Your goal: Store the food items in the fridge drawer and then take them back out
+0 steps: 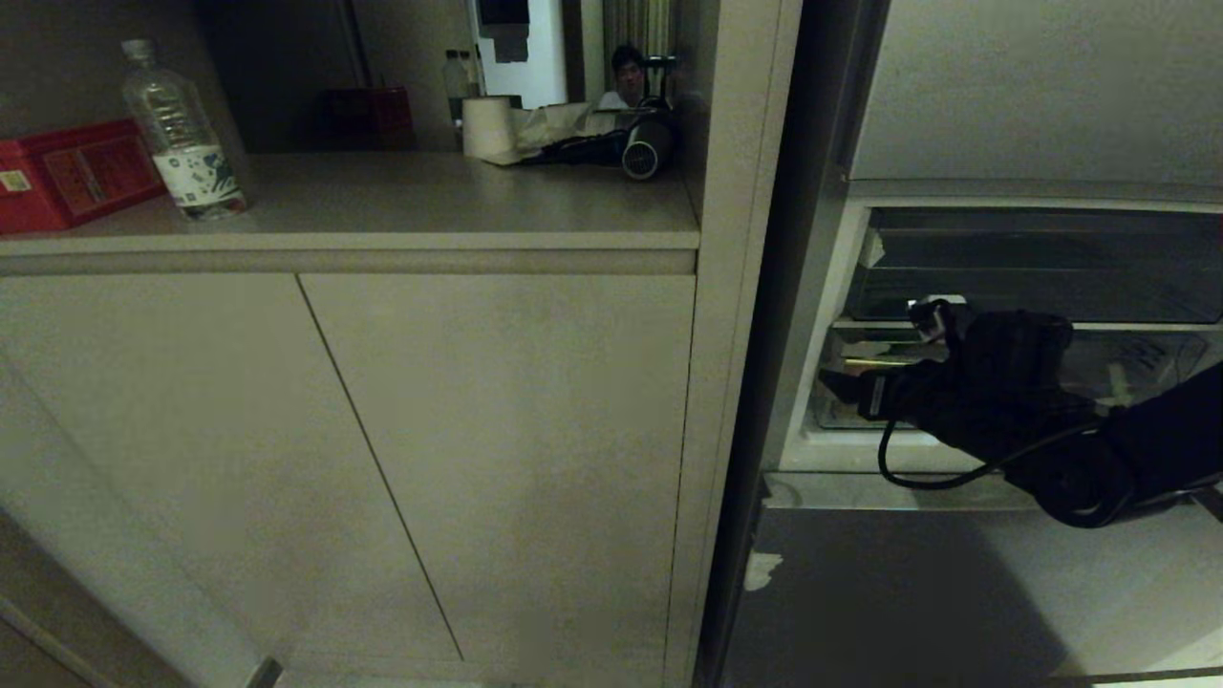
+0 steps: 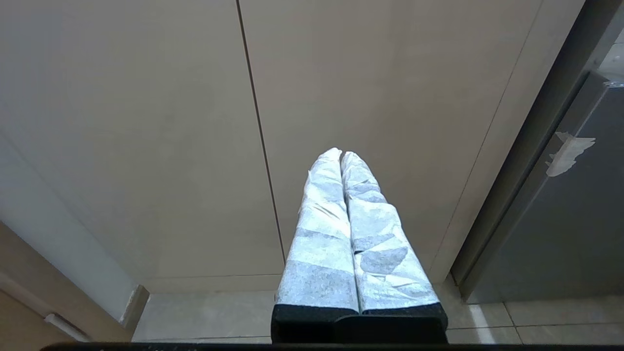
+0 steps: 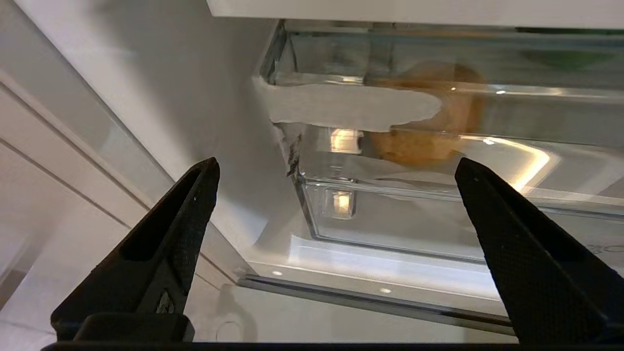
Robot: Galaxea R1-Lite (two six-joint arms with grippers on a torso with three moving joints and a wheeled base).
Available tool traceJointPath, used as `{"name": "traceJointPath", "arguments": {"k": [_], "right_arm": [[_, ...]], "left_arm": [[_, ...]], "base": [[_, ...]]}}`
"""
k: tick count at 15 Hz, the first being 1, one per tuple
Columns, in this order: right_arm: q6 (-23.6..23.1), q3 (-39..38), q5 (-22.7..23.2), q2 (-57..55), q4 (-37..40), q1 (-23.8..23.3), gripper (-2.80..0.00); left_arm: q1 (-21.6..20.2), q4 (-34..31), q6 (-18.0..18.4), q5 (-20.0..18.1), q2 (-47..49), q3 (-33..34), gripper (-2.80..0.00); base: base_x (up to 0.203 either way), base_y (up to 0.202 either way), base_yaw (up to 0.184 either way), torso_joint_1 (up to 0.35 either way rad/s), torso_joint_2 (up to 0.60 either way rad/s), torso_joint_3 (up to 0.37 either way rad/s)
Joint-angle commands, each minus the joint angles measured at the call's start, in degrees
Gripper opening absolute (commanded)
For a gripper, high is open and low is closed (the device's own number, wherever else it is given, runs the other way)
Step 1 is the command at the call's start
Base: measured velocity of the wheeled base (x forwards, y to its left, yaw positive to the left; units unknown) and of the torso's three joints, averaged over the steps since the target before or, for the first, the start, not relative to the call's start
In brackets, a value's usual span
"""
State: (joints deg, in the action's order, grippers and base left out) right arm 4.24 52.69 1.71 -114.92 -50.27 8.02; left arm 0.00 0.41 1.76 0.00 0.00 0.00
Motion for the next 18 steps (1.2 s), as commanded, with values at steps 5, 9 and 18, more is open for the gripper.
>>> {"name": "traceJointPath", "arguments": {"k": [5, 9, 18], "right_arm": [[0.16, 1.98, -0.12, -2.76, -0.35, 0.06, 0.0], [0.25, 2.5, -0.21, -3.03, -0.35, 0.06, 0.0], [0.07, 4.09, -7.33, -3.03, -0.35, 7.88, -2.8]], "left_arm": [[0.0, 0.02, 0.0, 0.0, 0.0, 0.0, -2.8], [0.0, 0.02, 0.0, 0.0, 0.0, 0.0, -2.8], [0.0, 0.02, 0.0, 0.0, 0.0, 0.0, -2.8]], "base": [[0.0, 0.0, 0.0, 0.0, 0.0, 0.0], [0.0, 0.0, 0.0, 0.0, 0.0, 0.0], [0.0, 0.0, 0.0, 0.0, 0.0, 0.0]]}}
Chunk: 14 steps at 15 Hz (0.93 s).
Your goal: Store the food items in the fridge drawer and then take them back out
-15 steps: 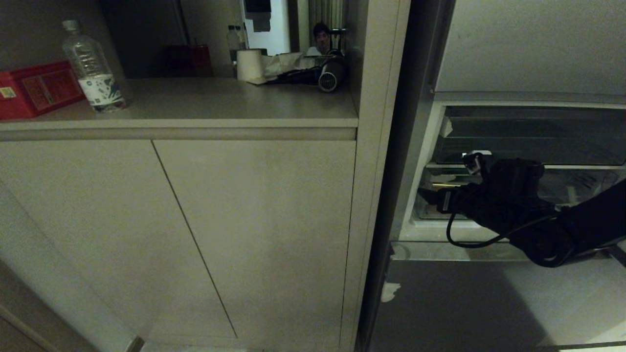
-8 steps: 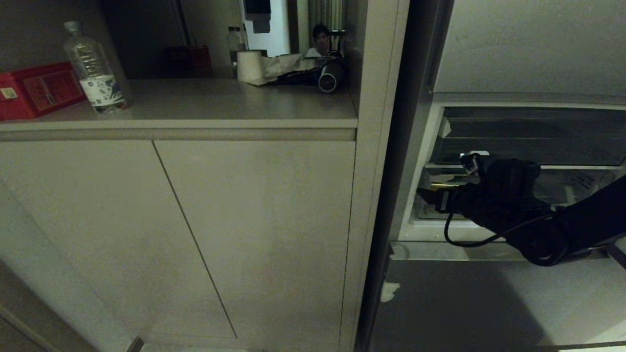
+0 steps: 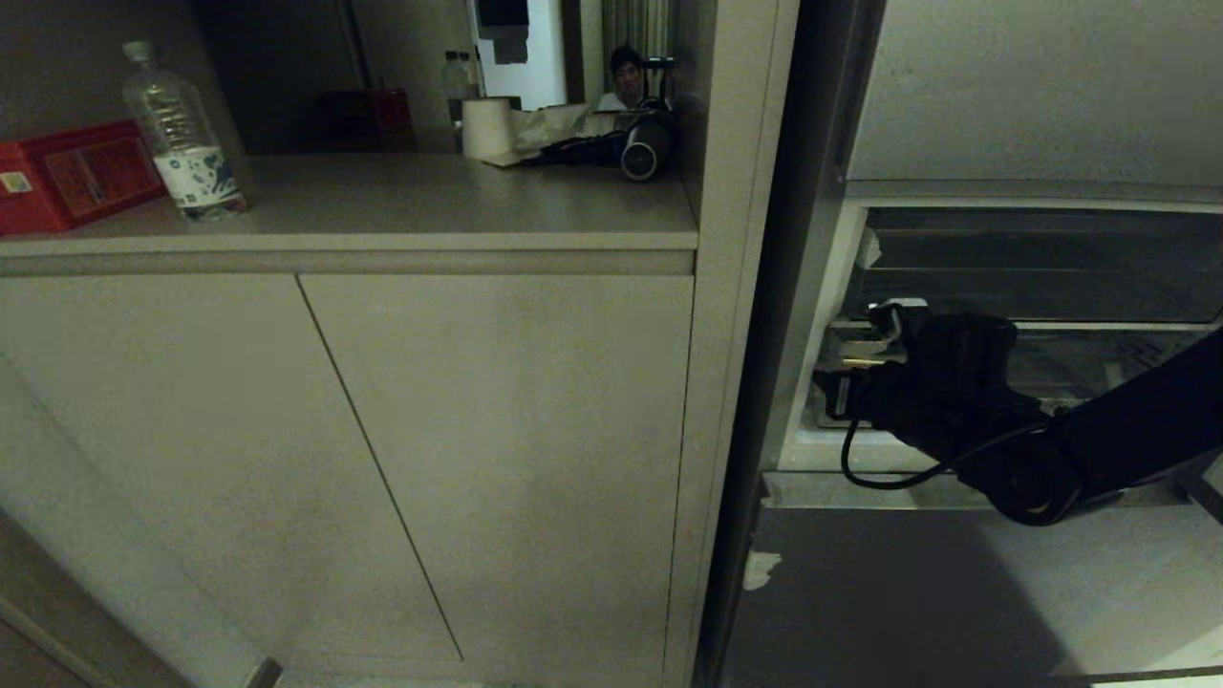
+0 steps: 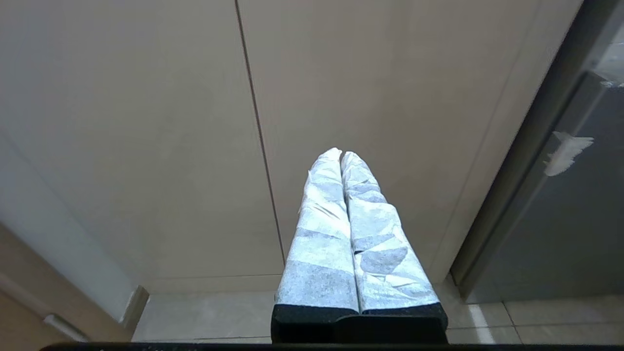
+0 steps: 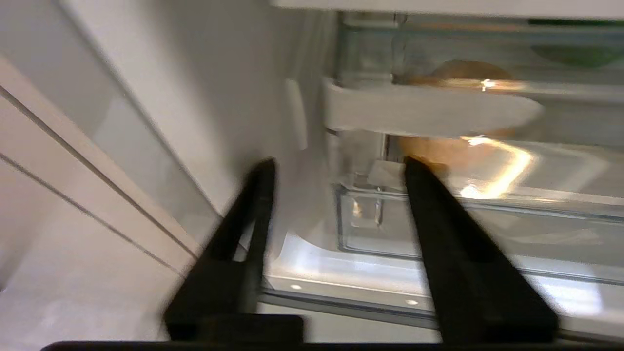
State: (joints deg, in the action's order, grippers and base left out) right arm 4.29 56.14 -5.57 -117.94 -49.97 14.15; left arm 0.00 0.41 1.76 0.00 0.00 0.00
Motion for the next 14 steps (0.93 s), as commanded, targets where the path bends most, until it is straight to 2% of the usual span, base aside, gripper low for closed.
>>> {"name": "traceJointPath", "arguments": {"k": [1, 4, 14], "right_arm": [[0.1, 0.85, -0.18, -0.01, -0.66, 1.76, -2.8], [0.17, 0.69, -2.09, 0.53, -0.66, 1.71, -2.8], [0.54, -6.07, -1.99, 6.31, -0.75, 1.67, -2.8]], "left_arm": [[0.0, 0.02, 0.0, 0.0, 0.0, 0.0, -2.8], [0.0, 0.02, 0.0, 0.0, 0.0, 0.0, -2.8], [0.0, 0.02, 0.0, 0.0, 0.0, 0.0, -2.8]], "base": [[0.0, 0.0, 0.0, 0.0, 0.0, 0.0], [0.0, 0.0, 0.0, 0.0, 0.0, 0.0], [0.0, 0.0, 0.0, 0.0, 0.0, 0.0]]}}
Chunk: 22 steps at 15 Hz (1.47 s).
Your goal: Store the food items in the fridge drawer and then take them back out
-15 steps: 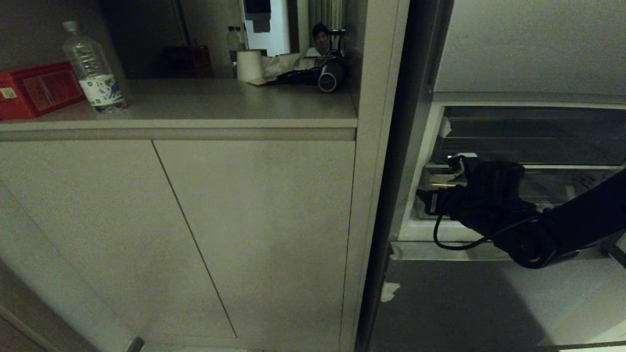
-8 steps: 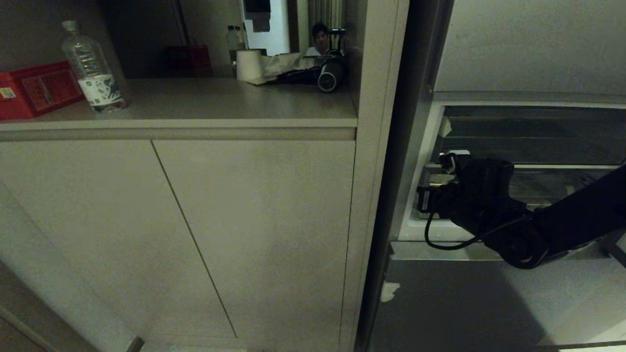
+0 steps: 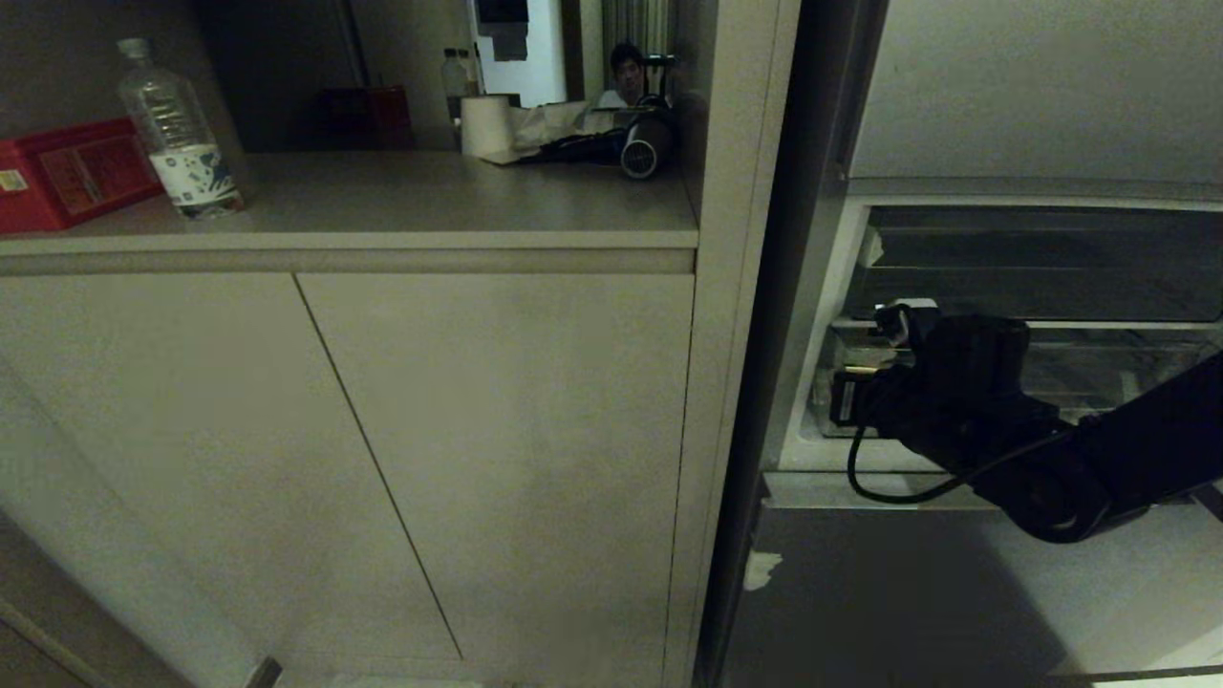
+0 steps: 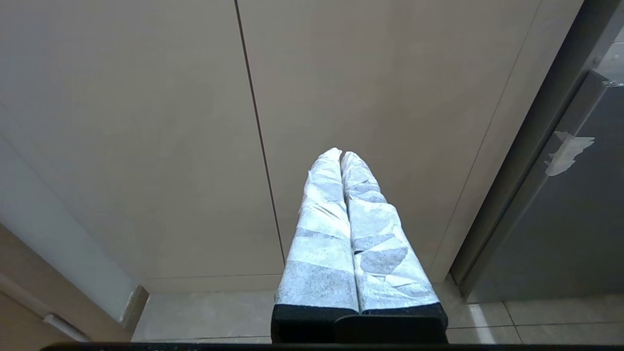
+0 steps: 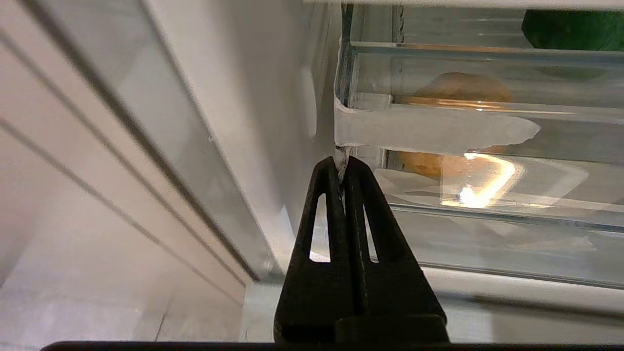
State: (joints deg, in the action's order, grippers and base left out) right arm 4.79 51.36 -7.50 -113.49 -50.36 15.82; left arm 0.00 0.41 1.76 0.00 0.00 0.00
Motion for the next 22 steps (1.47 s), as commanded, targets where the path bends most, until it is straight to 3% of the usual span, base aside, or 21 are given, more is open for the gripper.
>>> {"name": "traceJointPath", "arguments": {"k": [1, 11, 12, 18, 22], "right_arm": [[0.04, -2.1, -0.06, 2.6, -0.35, 0.0, -2.8], [2.54, -20.41, 0.02, 21.04, -0.14, 1.98, -2.8], [2.45, -22.1, -0.04, 22.44, 0.02, 2.49, 0.0], [2.42, -28.4, -0.23, 25.2, 0.35, 2.98, 0.0], [2.19, -24.55, -1.57, 27.31, 2.33, -1.12, 0.0]], "left_arm": [[0.0, 0.02, 0.0, 0.0, 0.0, 0.0, -2.8], [0.0, 0.02, 0.0, 0.0, 0.0, 0.0, -2.8], [0.0, 0.02, 0.0, 0.0, 0.0, 0.0, -2.8], [0.0, 0.02, 0.0, 0.0, 0.0, 0.0, -2.8], [0.0, 0.02, 0.0, 0.0, 0.0, 0.0, -2.8]], "base": [[0.0, 0.0, 0.0, 0.0, 0.0, 0.0], [0.0, 0.0, 0.0, 0.0, 0.0, 0.0], [0.0, 0.0, 0.0, 0.0, 0.0, 0.0], [0.0, 0.0, 0.0, 0.0, 0.0, 0.0], [0.0, 0.0, 0.0, 0.0, 0.0, 0.0]]}}
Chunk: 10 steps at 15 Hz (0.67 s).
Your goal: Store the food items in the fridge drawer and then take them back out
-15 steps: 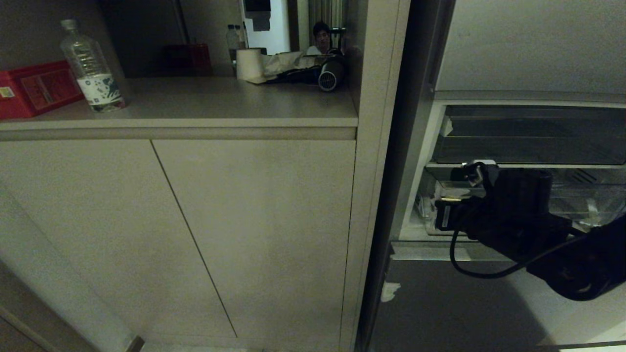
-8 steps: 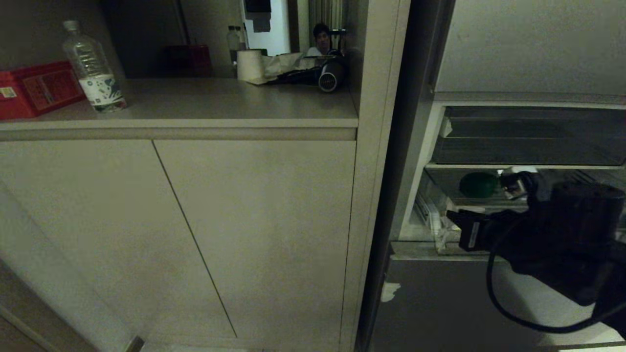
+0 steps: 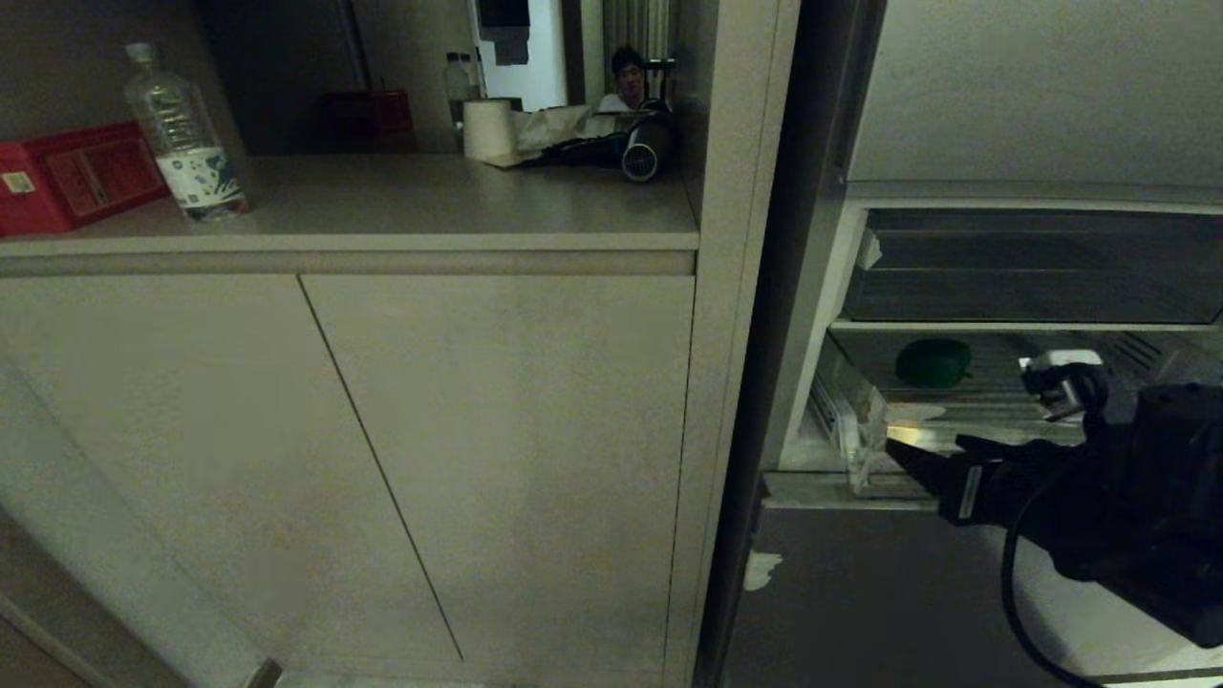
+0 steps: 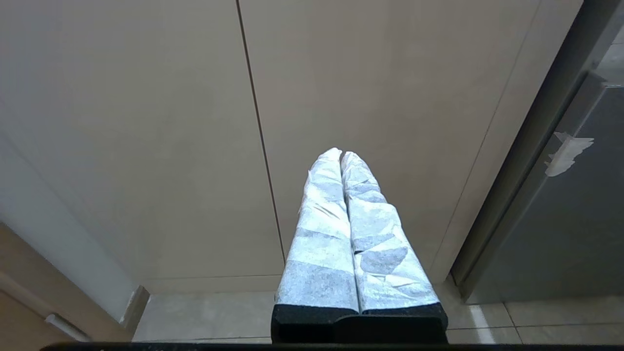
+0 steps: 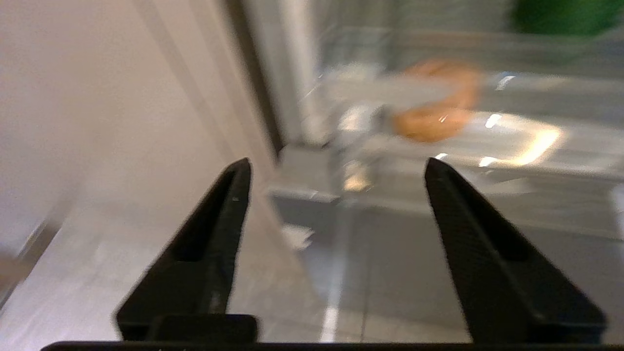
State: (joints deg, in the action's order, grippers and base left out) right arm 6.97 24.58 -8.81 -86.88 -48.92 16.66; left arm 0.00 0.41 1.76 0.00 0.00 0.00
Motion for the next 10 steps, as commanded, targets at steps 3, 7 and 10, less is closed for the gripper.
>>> {"name": "traceJointPath", "arguments": {"k": [3, 7, 10], "right_arm": [[-0.2, 10.2, -0.39, 0.88, 8.41, -6.11, 0.0], [-0.44, 22.88, 1.31, -1.73, 24.28, -10.77, 0.0], [-0.45, 28.9, 2.43, -8.69, 27.98, -12.71, 0.0]], "left_arm": [[0.0, 0.02, 0.0, 0.0, 0.0, 0.0, -2.8], [0.0, 0.02, 0.0, 0.0, 0.0, 0.0, -2.8], [0.0, 0.02, 0.0, 0.0, 0.0, 0.0, -2.8]], "base": [[0.0, 0.0, 0.0, 0.0, 0.0, 0.0], [0.0, 0.0, 0.0, 0.0, 0.0, 0.0], [0.0, 0.0, 0.0, 0.0, 0.0, 0.0]]}}
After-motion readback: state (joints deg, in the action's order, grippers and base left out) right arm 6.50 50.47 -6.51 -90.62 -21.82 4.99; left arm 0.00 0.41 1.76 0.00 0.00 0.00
